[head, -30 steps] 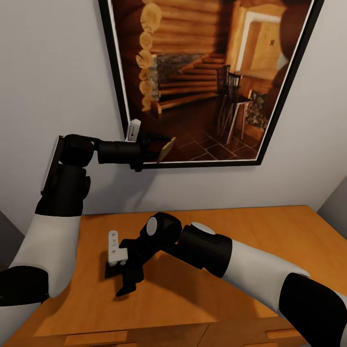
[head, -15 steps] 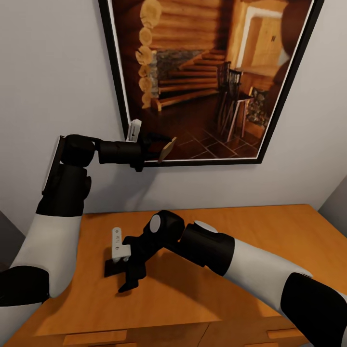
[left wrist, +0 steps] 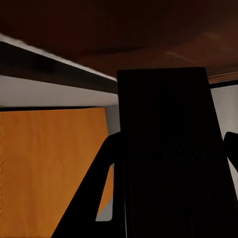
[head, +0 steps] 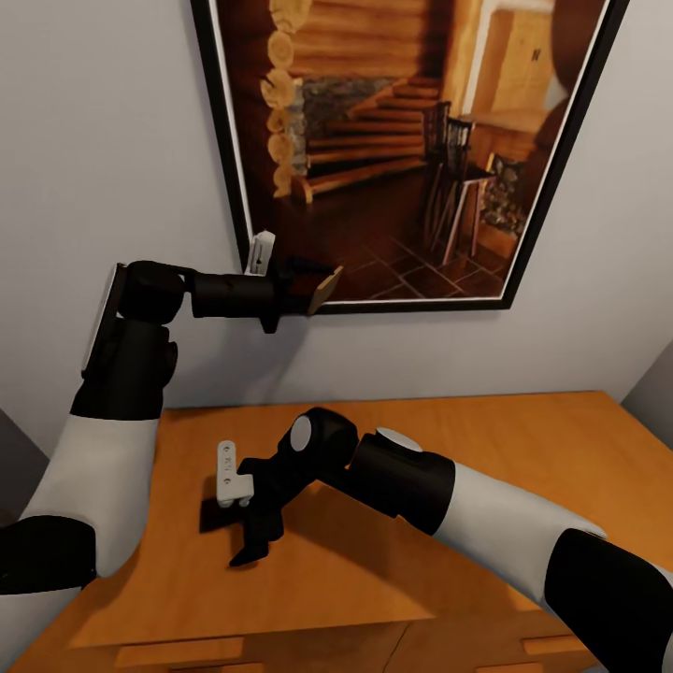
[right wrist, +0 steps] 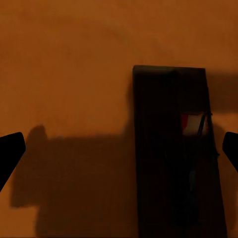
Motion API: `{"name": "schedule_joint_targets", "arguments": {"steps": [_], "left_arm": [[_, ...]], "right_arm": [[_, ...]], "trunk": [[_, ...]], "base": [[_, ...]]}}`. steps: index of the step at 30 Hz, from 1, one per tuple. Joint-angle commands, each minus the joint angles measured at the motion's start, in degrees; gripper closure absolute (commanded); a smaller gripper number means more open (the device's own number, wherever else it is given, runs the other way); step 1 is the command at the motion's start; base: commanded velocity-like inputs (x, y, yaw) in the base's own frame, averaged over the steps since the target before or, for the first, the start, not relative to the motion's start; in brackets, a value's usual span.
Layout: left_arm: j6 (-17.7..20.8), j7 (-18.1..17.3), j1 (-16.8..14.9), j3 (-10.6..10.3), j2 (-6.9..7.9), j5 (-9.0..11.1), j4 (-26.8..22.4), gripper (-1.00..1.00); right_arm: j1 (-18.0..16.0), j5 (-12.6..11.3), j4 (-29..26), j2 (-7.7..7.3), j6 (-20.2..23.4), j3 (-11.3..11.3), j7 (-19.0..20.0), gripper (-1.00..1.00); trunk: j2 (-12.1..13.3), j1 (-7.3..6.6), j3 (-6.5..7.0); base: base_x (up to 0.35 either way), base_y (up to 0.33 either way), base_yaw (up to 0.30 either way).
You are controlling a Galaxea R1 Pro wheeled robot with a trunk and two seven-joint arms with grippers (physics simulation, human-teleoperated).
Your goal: Take the four mousetraps from the cabinet in the bathroom and place them on the bathroom floor. Make sure all four end up on the same floor surface, and ensure that at least two of them are either under or directly next to the same bathroom sink.
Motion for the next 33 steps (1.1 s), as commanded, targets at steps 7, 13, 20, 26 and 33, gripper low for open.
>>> {"name": "schedule_joint_targets", "arguments": {"steps": [7, 13, 20, 26, 33], "left_arm": [[0.2, 0.5, -0.1, 0.0, 0.03, 0.4, 0.0, 1.00], [0.2, 0.5, -0.1, 0.0, 0.14, 0.4, 0.0, 1.00], [0.2, 0.5, -0.1, 0.0, 0.11, 0.4, 0.0, 1.00], [0.2, 0.5, -0.1, 0.0, 0.11, 0.4, 0.0, 1.00], [0.2, 0.5, -0.1, 0.0, 0.11, 0.4, 0.0, 1.00]], "right_arm": [[0.0, 0.5, -0.1, 0.04, 0.1, 0.0, 0.4, -1.00], [0.0, 0.5, -0.1, 0.00, 0.2, 0.0, 0.5, -1.00], [0.0, 0.5, -0.1, -0.12, 0.2, -0.1, 0.5, -1.00], [0.0, 0.5, -0.1, -0.14, 0.2, -0.2, 0.6, -1.00], [0.0, 0.6, -0.1, -0.30, 0.2, -1.6, 0.6, -1.00]], "trunk": [[-2.9, 1.54, -1.32], [-2.9, 1.54, -1.32], [-2.9, 1.54, -1.32], [-2.9, 1.54, -1.32], [-2.9, 1.54, -1.32]], "base": [[0.000, 0.000, 0.000], [0.000, 0.000, 0.000], [0.000, 0.000, 0.000], [0.000, 0.000, 0.000], [0.000, 0.000, 0.000]]}}
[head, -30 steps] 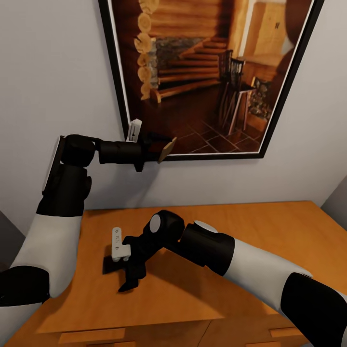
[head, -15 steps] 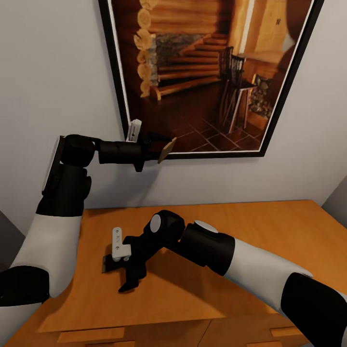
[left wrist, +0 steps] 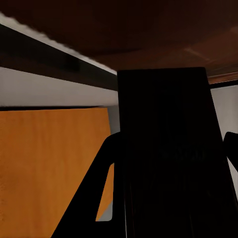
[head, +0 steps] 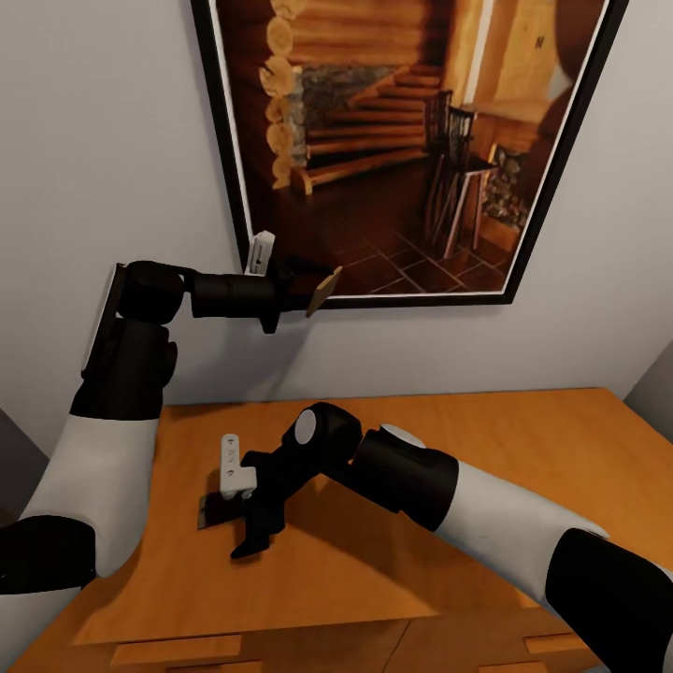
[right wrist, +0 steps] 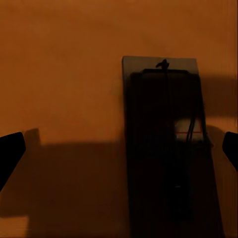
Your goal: Take the four mousetraps from the cabinet in the bathroom and place them on the bathroom floor. Make sure all four end up on the same floor surface, and ensure that at least two of them are either under or directly next to the same bathroom sink.
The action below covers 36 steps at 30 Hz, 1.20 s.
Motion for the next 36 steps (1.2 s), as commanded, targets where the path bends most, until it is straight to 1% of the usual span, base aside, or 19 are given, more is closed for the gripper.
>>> {"name": "schedule_joint_targets", "arguments": {"steps": [1, 5, 15, 23, 27, 36], "left_arm": [[0.2, 0.5, -0.1, 0.0, 0.04, 0.4, 0.0, 1.00], [0.2, 0.5, -0.1, 0.0, 0.03, 0.4, 0.0, 1.00], [0.2, 0.5, -0.1, 0.0, -0.05, 0.4, 0.0, 1.00], [0.3, 0.4, -0.1, -0.1, -0.14, 0.4, 0.1, 1.00], [0.3, -0.4, 0.0, -0.2, -0.15, 0.4, 0.1, 1.00], [0.3, -1.4, 0.2, -0.2, -0.15, 0.4, 0.1, 1.00]], "right_arm": [[0.0, 0.5, -0.1, -0.01, 0.2, -0.4, 0.4, -1.00], [0.0, 0.7, 0.0, -0.07, 0.1, -1.0, 0.4, -1.00], [0.0, 0.7, 0.2, 0.01, 0.1, -1.2, 0.4, -1.00], [0.0, 0.7, 4.0, 0.28, -0.4, -1.4, 0.2, -1.00], [0.0, 0.7, 5.9, 0.48, -0.6, -1.4, 0.1, -1.00], [0.0, 0.8, 7.3, 0.75, -0.7, -1.4, 0.1, -1.00]], "trunk": [[0.0, 0.00, -0.06], [0.0, 0.00, -0.06], [0.0, 0.00, -0.06], [0.0, 0.00, -0.06], [0.0, 0.00, -0.06], [0.0, 0.00, -0.06]], "base": [[0.000, 0.000, 0.000], [0.000, 0.000, 0.000], [0.000, 0.000, 0.000], [0.000, 0.000, 0.000], [0.000, 0.000, 0.000], [0.000, 0.000, 0.000]]}}
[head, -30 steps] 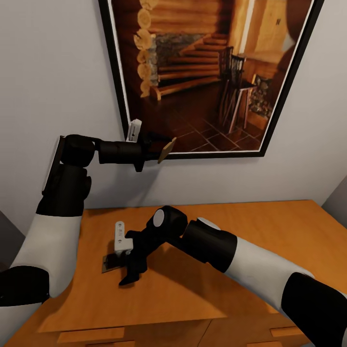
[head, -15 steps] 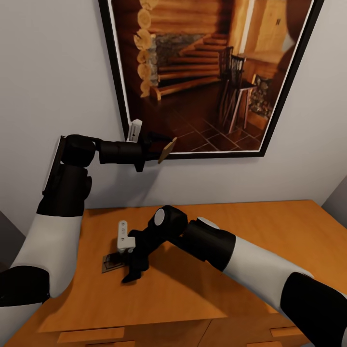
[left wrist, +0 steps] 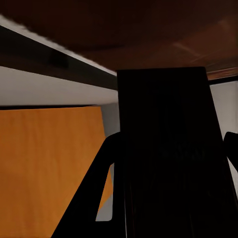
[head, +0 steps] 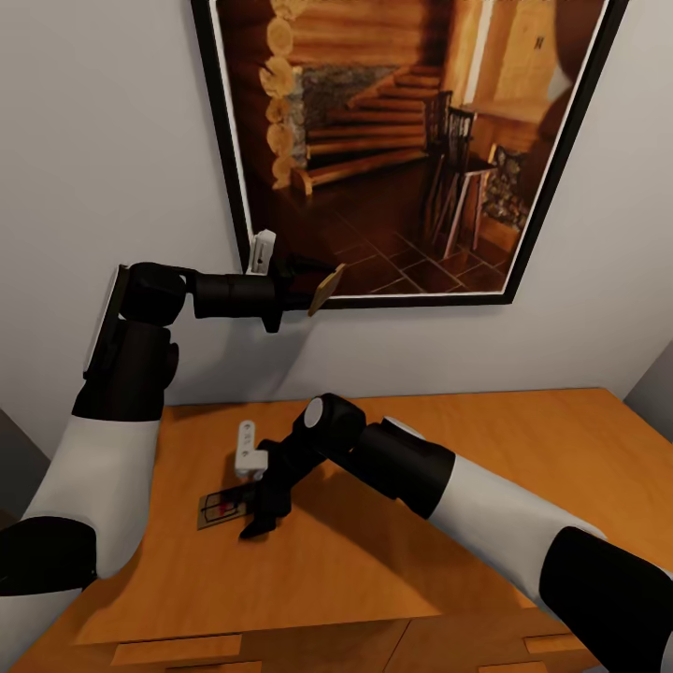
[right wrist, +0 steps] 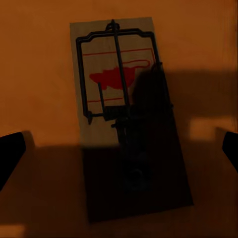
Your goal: Take the four mousetraps from the cabinet in the bathroom and place them on the bathroom floor. Make sure all four end up on the same floor surface, and ensure that at least two of them are either under or directly next to the same bathroom sink.
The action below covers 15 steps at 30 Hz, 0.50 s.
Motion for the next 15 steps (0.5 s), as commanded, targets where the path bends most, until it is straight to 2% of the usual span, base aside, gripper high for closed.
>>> {"name": "schedule_joint_targets", "arguments": {"steps": [1, 15], "left_arm": [[0.2, 0.5, -0.1, 0.0, 0.02, 0.4, 0.0, 1.00], [0.2, 0.4, 0.0, 0.0, 0.02, 0.4, 0.0, 1.00]], "right_arm": [[0.0, 1.5, 0.4, 0.04, -0.4, 2.2, 0.3, -1.00], [0.0, 1.5, 0.6, 0.07, -0.4, 2.2, 0.2, -1.00]], "trunk": [[0.0, 0.01, -0.07], [0.0, 0.01, -0.07]], "base": [[0.000, 0.000, 0.000], [0.000, 0.000, 0.000]]}}
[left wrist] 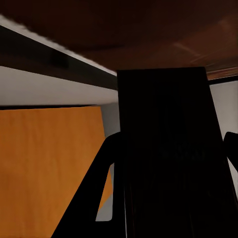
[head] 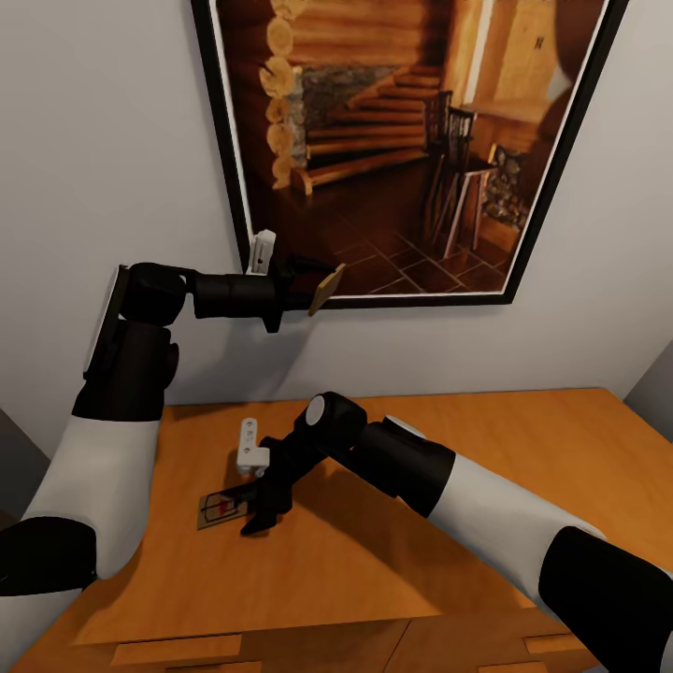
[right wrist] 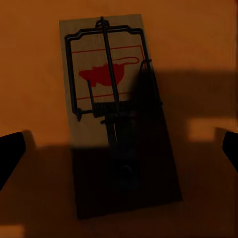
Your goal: Take the four mousetraps from the cabinet in the bathroom and place them on the bathroom floor. Make sure all four end up on the same floor surface, and ensure that at least two of them are either under or directly next to the same bathroom sink.
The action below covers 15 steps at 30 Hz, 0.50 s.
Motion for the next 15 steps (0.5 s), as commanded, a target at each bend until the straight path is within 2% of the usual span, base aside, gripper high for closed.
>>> {"name": "schedule_joint_targets", "arguments": {"steps": [1, 15], "left_arm": [[0.2, 0.5, -0.1, 0.0, 0.02, 0.4, 0.0, 1.00], [0.2, 0.5, -0.1, 0.0, 0.02, 0.4, 0.0, 1.00]], "right_arm": [[0.0, 1.2, 0.0, 0.02, -0.2, 2.9, 0.4, -1.00], [0.0, 1.3, 0.1, 0.02, -0.2, 3.0, 0.4, -1.00]], "trunk": [[0.0, 0.01, -0.07], [0.0, 0.01, -0.07]], "base": [[0.000, 0.000, 0.000], [0.000, 0.000, 0.000]]}}
